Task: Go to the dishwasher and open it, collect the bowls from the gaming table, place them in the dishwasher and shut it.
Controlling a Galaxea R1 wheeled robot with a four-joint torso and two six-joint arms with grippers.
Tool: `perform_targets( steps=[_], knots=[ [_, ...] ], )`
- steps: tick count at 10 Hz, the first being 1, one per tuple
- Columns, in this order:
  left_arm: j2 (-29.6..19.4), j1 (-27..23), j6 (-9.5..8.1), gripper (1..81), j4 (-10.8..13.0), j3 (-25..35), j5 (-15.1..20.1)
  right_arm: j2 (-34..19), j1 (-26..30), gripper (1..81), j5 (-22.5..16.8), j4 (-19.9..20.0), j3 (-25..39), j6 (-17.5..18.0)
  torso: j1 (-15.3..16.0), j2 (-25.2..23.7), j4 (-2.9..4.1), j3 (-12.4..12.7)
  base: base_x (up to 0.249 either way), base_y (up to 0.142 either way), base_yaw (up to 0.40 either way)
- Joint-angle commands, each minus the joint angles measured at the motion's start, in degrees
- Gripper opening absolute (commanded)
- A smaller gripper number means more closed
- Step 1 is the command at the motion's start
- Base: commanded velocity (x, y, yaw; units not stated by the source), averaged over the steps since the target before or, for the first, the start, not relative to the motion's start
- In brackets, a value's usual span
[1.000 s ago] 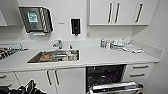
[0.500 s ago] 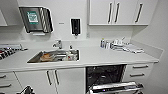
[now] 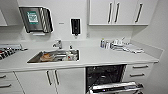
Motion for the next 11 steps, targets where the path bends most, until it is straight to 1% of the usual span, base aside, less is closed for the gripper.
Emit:
perform_targets(
  steps=[1, 2, 3, 4, 5, 6, 8, 9, 11],
  knots=[
    [14.9, 13.8, 0.06, 81.1, 3.7, -17.7, -12.7, 1.0, -0.1, 81.1, 1.7, 0.2, -4.6, -5.2, 0.0, 0.0, 0.00, 0.0, 0.000, 0.000, 0.000],
    [18.1, 16.6, 0.06, 81.1, 3.7, -21.6, -12.9, 2.2, -1.5, 81.1, 2.5, 0.2, -6.6, -6.5, 0.0, 0.0, 0.00, 0.0, 0.000, 0.000, 0.000],
    [21.5, 19.8, 0.06, 81.1, 3.6, -25.2, -15.6, 3.5, -2.8, 81.1, 3.3, 0.2, -8.7, -6.9, 0.0, 0.0, 0.00, 0.0, 0.000, 0.000, 0.000],
    [24.7, 22.8, 0.06, 81.1, 3.6, -29.0, -19.9, 5.4, -4.7, 81.1, 4.3, 0.1, -11.3, -7.3, 0.0, 0.0, 0.00, 0.0, 0.000, 0.000, 0.000],
    [26.7, 24.5, 0.06, 81.1, 3.6, -31.5, -20.7, 6.7, -6.1, 81.1, 5.3, -0.3, -12.8, -8.8, 0.0, 0.0, 0.00, 0.0, 0.000, 0.000, 0.000],
    [29.9, 26.4, 0.15, 81.1, 3.7, -35.7, -20.9, 9.0, -8.0, 81.1, 6.8, -0.4, -15.8, -11.0, 0.0, 0.0, 0.00, 0.0, 0.000, 0.000, 0.000],
    [34.4, 28.7, 0.15, 81.1, 3.6, -42.2, -20.8, 12.6, -10.9, 81.1, 8.7, -0.4, -20.5, -14.1, 0.0, 0.0, 0.00, 0.0, 0.000, 0.000, 0.000],
    [37.8, 29.9, 0.06, 81.1, 3.6, -47.0, -20.7, 15.5, -12.4, 81.1, 9.6, -0.4, -24.7, -15.4, 0.0, 0.0, 0.00, 0.0, 0.000, 0.000, 0.000],
    [42.5, 31.5, -0.03, 81.1, 3.4, -54.4, -20.7, 19.0, -14.6, 81.1, 11.2, -0.5, -30.0, -17.6, 0.0, 0.0, 0.00, 0.0, 0.000, 0.000, 0.000]
  ],
)
